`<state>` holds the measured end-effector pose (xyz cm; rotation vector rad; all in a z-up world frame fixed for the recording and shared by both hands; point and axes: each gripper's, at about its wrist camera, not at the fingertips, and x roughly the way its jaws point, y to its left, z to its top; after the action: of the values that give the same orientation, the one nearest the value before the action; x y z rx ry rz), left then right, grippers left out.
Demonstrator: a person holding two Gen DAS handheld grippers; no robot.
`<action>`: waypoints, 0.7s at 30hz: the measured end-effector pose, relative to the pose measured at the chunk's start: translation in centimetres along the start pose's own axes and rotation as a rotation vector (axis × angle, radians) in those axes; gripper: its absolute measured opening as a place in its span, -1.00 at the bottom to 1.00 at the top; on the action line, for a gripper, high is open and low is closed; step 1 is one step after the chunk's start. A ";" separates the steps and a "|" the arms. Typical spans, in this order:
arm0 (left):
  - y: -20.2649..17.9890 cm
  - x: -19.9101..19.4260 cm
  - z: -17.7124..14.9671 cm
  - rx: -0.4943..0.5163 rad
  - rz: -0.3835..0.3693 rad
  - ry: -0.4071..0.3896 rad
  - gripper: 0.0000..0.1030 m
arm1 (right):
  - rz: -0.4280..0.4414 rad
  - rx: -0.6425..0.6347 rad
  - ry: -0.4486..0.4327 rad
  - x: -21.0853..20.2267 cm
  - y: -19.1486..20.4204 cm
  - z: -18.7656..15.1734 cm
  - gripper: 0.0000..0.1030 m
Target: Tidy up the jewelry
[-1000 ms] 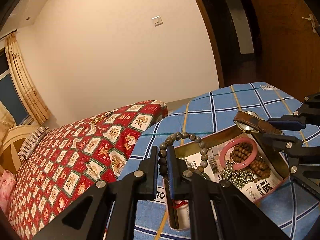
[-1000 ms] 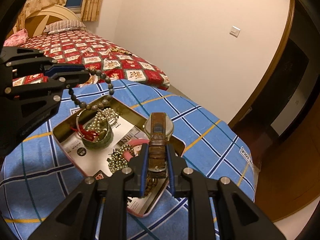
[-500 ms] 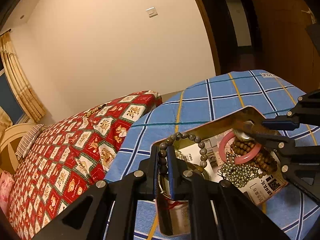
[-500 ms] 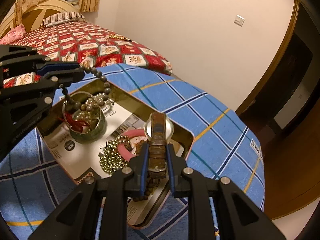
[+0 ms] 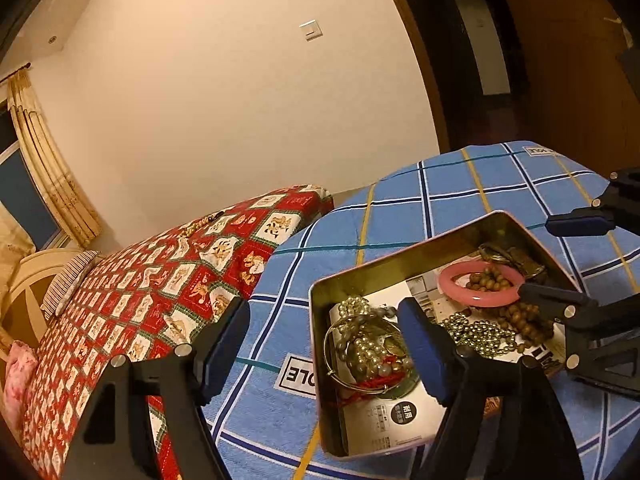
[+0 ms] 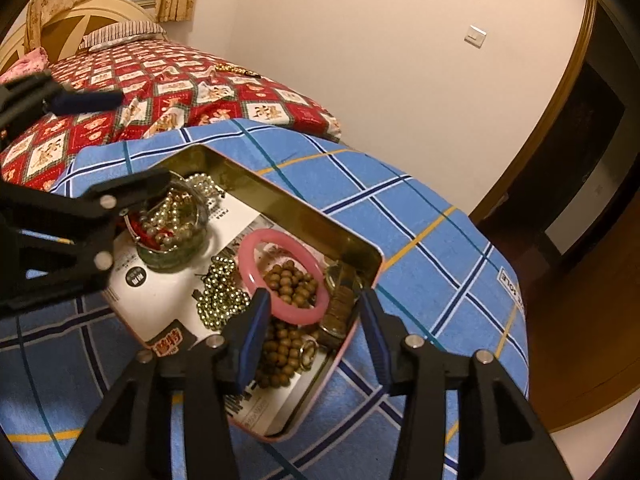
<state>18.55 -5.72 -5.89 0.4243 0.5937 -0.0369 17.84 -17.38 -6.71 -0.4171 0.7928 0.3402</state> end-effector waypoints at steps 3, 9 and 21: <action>0.4 -0.7 0.1 0.000 0.013 -0.011 0.49 | -0.010 0.002 -0.003 -0.5 -0.1 -0.2 0.04; 1.3 -2.0 -0.2 -0.034 0.027 -0.015 0.49 | -0.024 0.008 -0.021 -2.1 -0.3 -0.6 0.07; 1.8 -4.6 -1.5 -0.062 0.034 -0.019 0.49 | -0.026 0.012 -0.049 -4.5 0.3 -1.4 0.10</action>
<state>14.20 -3.84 -3.76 0.3731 0.5677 0.0104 13.93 -18.40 -4.32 -0.4058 0.7404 0.3197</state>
